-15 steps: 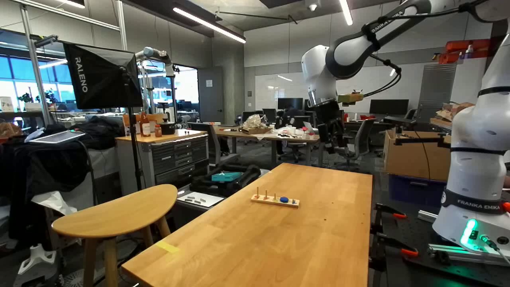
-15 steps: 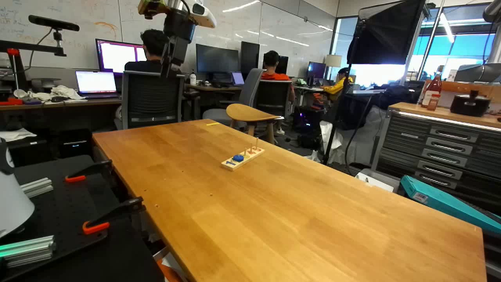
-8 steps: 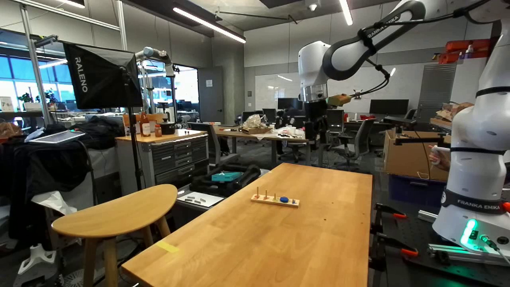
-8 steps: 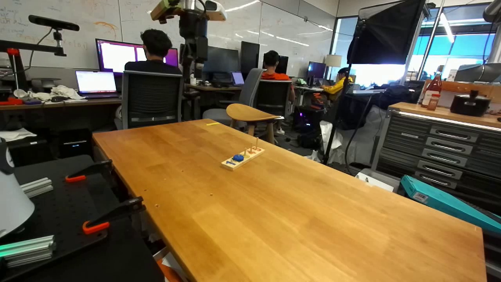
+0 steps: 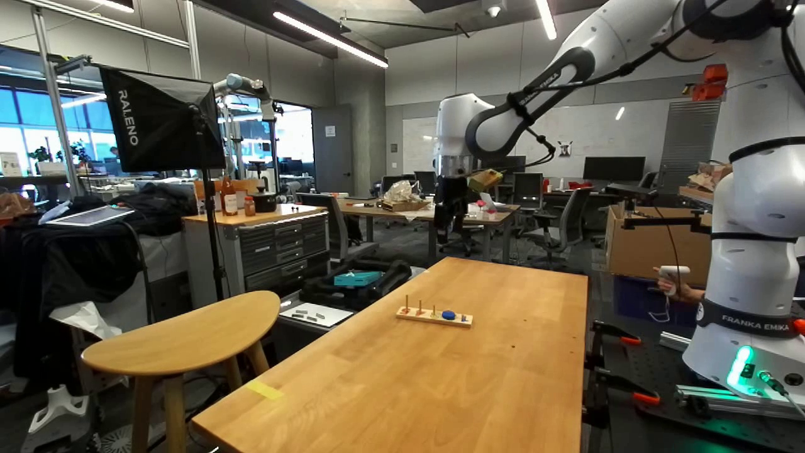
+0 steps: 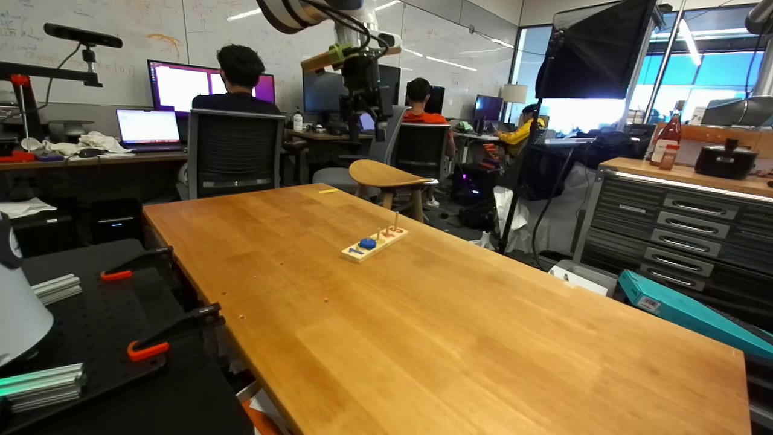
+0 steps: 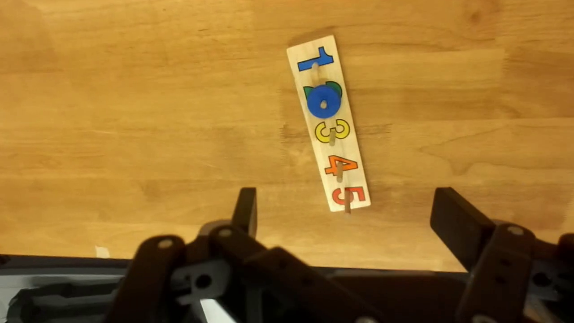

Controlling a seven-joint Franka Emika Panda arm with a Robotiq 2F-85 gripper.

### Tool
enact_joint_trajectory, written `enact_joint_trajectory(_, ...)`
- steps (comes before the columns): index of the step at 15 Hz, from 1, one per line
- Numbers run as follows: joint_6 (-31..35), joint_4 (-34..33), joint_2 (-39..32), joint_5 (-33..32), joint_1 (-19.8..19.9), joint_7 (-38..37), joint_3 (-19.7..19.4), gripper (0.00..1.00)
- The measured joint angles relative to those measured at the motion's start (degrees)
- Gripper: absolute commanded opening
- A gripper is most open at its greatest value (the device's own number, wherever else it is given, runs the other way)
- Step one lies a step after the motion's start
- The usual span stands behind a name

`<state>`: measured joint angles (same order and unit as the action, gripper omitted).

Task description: Remove the blue ring from the wooden stand

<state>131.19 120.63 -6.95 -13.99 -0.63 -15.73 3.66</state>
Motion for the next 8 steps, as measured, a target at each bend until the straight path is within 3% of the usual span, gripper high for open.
enact_joint_trajectory(4,0.87,-2.79,-8.84,0.0,0.1,1.46,-3.45,1.0)
enact_joint_trajectory(8,0.87,-4.2,-11.81,0.0,0.05,1.71,-4.12,1.0)
